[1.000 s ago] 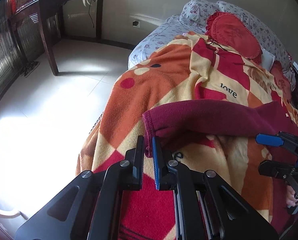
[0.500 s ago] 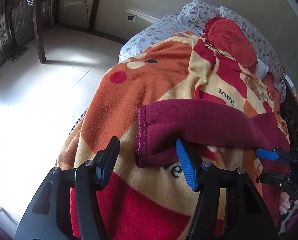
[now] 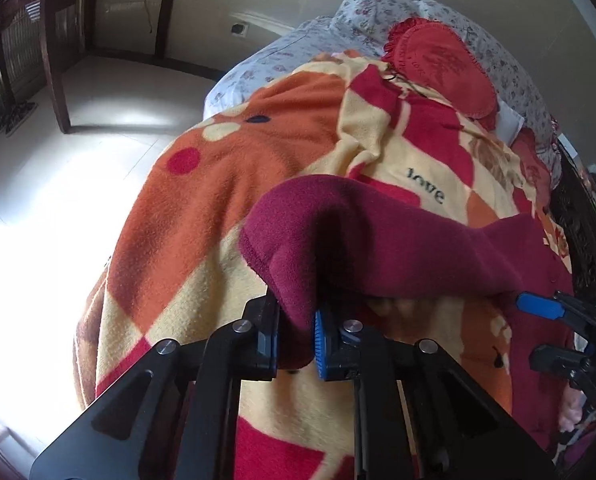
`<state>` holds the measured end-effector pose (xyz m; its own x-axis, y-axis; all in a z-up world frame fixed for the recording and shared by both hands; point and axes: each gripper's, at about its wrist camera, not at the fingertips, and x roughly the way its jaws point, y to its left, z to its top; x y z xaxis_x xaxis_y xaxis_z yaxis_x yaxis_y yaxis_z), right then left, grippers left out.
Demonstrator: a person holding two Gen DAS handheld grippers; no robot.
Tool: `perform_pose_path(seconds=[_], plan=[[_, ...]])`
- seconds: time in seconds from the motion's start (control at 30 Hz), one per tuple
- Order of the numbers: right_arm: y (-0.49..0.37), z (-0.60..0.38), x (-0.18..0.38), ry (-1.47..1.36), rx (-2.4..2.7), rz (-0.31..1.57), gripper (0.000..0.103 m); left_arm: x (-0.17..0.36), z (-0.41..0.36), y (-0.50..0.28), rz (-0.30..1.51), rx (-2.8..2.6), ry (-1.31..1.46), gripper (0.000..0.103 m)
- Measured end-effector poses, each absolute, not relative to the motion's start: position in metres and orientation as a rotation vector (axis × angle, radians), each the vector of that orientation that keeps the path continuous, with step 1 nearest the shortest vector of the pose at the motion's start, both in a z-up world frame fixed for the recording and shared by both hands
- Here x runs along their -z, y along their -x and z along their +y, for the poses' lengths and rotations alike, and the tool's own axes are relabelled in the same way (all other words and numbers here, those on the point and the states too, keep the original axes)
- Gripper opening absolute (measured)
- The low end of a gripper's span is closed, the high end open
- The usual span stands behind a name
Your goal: Fold small clothes
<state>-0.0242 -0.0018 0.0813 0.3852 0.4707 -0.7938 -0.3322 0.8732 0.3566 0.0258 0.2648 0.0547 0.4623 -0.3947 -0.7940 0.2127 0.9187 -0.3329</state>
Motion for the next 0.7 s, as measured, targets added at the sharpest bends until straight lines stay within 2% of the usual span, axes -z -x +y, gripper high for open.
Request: perform_pose_path(seconds=[0.23, 0.37, 0.7], plan=[[0.042, -0.067, -0.116, -0.273, -0.42, 0.953, 0.083, -0.153, 0.202, 0.014, 0.943, 0.625, 0.147, 0.011], [0.057, -0.132, -0.132, -0.369, -0.32, 0.896, 0.083, -0.193, 0.13, 0.03, 0.922, 0.775, 0.117, 0.011], [0.132, -0.305, -0.144, -0.521, -0.016, 0.822, 0.083, -0.198, -0.118, 0.08, 0.943, 1.102, -0.017, 0.011]])
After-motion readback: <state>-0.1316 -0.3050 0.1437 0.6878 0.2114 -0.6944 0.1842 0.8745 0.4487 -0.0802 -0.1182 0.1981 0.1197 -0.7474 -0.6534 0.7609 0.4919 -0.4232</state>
